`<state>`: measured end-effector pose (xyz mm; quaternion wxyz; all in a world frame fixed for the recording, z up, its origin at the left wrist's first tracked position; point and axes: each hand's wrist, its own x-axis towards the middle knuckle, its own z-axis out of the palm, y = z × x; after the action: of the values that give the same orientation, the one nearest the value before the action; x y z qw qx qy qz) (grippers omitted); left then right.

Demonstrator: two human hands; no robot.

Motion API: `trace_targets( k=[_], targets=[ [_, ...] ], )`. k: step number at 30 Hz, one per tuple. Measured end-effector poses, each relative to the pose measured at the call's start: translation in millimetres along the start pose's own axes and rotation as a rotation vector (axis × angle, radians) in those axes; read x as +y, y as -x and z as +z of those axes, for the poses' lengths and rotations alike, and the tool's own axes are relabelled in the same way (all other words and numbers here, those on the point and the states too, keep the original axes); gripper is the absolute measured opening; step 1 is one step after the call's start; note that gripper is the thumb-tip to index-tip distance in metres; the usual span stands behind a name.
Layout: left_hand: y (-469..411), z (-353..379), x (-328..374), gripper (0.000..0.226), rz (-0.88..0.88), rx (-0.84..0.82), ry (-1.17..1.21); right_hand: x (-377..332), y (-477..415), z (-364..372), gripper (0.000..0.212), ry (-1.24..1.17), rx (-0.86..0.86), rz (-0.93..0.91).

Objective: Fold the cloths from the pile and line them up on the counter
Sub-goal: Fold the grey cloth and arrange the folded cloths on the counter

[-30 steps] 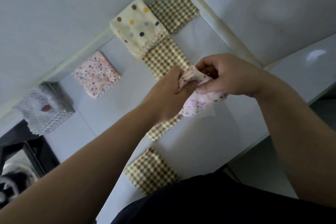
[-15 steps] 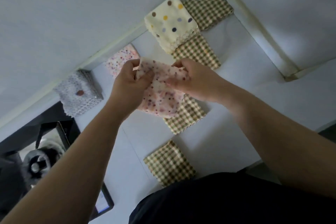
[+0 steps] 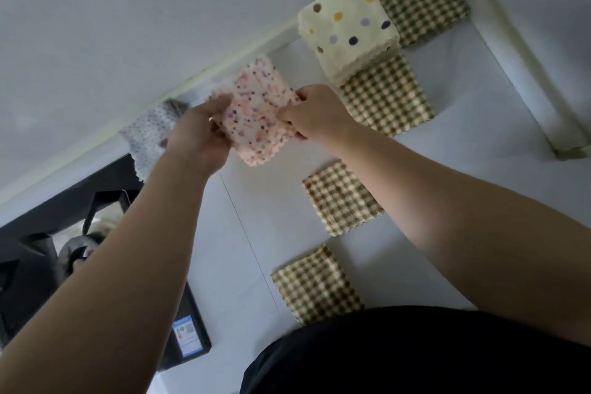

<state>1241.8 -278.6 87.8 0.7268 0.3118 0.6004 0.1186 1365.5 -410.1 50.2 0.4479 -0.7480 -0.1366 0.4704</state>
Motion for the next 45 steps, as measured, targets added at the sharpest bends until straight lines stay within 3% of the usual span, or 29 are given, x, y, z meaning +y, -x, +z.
trace_targets(
  k=[3,8,12,16,21,23,25,27,31,39,41,45],
  targets=[
    [-9.0,1.4,-6.1,0.043,-0.046,0.013,0.092,-13.8,-20.2,7.1,0.016,-0.094,0.012,0.003],
    [-29.5,2.4,-10.8,0.032,0.018,0.158,-0.142,-17.9,-48.6,19.2,0.023,-0.110,0.006,0.025],
    [-47.3,-0.5,-5.9,0.042,0.187,0.218,-0.238,-17.2,-61.5,22.5,0.027,0.014,0.032,-0.019],
    [-59.5,-1.4,-8.3,0.048,0.243,0.263,-0.339,-12.9,-66.5,24.1,0.026,0.230,0.046,-0.082],
    [-61.4,1.6,-16.5,0.050,0.399,0.379,-0.648,-5.8,-65.4,21.6,0.028,0.422,0.064,-0.186],
    [-59.9,1.3,-21.2,0.053,0.548,0.419,-0.874,-5.2,-62.9,22.7,0.035,0.488,0.138,-0.229],
    [-57.4,1.0,-26.4,0.052,0.861,0.458,-1.192,-3.0,-61.8,24.4,0.035,0.504,0.190,-0.250],
    [-54.7,3.0,-31.1,0.051,1.101,0.369,-1.423,-0.6,-60.7,25.7,0.029,0.469,0.200,-0.270],
    [-58.1,2.0,-38.0,0.051,0.978,0.104,-1.574,1.5,-60.8,31.0,0.023,0.483,0.199,-0.337],
    [-53.9,-8.8,-33.9,0.056,0.880,0.161,-1.585,-3.9,-57.9,37.2,0.028,0.573,0.088,-0.398],
    [-51.8,-4.4,-32.3,0.055,0.897,0.174,-1.564,-3.5,-55.1,27.3,0.026,0.631,0.163,-0.503],
    [-46.4,15.7,-32.8,0.054,0.989,0.178,-1.480,-1.8,-53.4,-8.3,0.021,0.773,0.560,-0.767]
  ],
)
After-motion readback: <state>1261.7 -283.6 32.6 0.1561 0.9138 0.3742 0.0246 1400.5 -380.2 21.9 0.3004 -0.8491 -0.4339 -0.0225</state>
